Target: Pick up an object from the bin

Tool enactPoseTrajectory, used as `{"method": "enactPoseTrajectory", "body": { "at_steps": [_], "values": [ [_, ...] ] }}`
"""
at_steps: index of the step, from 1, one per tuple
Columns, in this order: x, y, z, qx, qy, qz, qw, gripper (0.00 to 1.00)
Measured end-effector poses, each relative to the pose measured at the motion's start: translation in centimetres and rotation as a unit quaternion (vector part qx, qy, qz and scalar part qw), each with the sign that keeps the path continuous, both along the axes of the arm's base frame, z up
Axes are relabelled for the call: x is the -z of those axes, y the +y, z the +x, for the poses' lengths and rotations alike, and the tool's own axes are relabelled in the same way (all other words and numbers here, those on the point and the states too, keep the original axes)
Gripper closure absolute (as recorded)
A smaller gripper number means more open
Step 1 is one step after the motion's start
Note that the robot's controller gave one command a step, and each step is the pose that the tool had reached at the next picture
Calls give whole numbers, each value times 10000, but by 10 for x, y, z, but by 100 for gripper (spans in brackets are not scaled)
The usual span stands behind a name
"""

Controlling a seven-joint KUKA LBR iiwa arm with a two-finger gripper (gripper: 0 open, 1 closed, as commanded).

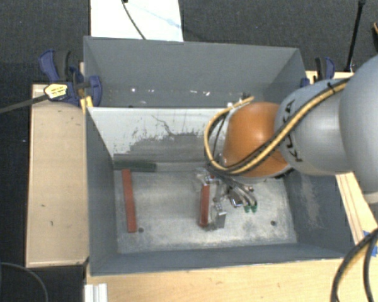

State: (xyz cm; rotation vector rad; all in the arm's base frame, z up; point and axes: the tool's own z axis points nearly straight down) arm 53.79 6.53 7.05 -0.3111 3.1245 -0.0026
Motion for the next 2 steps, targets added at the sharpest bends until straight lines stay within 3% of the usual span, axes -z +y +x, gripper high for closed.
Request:
{"method": "enactPoseTrajectory", "body": {
  "at_steps": [1,2],
  "values": [
    [0,-15,17,-2724,-18,4,9622,0],
    [0,-15,17,-2698,-14,10,9629,100]
  ]
}}
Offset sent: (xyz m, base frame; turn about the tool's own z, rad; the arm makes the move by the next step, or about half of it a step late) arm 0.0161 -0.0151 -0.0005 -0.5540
